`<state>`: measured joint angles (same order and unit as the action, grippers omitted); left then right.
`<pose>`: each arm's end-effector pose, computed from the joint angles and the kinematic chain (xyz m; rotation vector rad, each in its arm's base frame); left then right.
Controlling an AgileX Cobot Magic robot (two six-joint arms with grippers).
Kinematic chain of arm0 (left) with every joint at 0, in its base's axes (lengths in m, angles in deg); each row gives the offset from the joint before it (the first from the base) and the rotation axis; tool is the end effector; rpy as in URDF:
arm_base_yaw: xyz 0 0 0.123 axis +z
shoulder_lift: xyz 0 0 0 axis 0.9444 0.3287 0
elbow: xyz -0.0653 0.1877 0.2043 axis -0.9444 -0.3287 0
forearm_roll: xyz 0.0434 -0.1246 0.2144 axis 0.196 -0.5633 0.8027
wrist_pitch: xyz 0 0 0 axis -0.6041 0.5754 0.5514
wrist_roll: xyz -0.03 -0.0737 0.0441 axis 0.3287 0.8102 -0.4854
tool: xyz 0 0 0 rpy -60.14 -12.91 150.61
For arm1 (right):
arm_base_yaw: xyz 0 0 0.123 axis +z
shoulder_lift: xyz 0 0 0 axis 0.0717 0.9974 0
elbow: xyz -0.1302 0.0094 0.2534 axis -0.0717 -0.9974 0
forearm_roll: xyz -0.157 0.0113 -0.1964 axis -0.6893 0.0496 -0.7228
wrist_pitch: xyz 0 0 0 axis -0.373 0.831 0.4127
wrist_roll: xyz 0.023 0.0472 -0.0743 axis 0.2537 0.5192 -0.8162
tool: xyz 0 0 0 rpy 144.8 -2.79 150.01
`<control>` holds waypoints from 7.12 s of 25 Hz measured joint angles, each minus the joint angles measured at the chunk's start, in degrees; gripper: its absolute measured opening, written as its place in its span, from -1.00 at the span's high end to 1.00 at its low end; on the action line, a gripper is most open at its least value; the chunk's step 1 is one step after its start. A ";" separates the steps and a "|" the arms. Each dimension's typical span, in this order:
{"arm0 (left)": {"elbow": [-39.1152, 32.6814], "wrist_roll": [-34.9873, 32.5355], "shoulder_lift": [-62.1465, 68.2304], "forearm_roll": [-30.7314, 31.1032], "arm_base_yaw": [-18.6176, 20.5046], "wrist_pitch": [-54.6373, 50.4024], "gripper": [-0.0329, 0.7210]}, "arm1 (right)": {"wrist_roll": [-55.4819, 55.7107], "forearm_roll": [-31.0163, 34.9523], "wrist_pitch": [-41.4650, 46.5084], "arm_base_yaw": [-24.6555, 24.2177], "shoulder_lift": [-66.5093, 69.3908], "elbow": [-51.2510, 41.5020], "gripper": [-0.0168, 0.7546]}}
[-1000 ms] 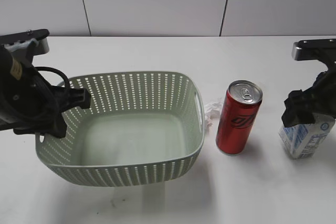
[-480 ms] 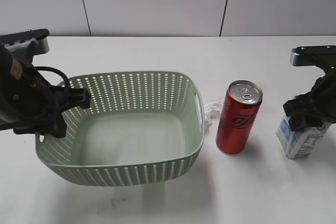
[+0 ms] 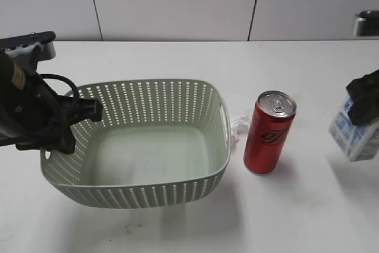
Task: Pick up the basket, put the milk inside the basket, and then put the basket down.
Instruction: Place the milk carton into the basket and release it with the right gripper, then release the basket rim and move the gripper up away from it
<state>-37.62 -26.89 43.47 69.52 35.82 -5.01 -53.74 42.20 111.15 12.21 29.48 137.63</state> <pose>0.2123 -0.1460 0.2247 -0.0659 2.8531 -0.2506 0.2699 0.0450 0.2327 -0.2339 2.8331 0.1283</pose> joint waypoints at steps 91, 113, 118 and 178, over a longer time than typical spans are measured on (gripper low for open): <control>-0.19 -0.20 0.56 -3.15 0.00 -1.83 0.92 | -4.90 4.64 9.29 -10.64 -39.19 -14.25 -0.58; -0.08 -0.20 0.56 -3.09 0.11 -1.21 0.92 | -3.91 -1.41 7.16 -10.64 -73.49 -29.85 -0.58; -0.03 -0.46 0.56 -2.97 2.51 -1.02 0.92 | -3.61 -1.41 7.06 -10.64 -78.41 -29.89 -0.58; 53.32 -25.08 31.39 -8.08 19.97 -21.21 -0.77 | -3.17 -1.63 6.92 -8.97 -84.64 -29.89 -0.58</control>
<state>15.70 -51.98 74.86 61.44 55.79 -26.22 -56.91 40.57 118.07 3.24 -55.16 107.74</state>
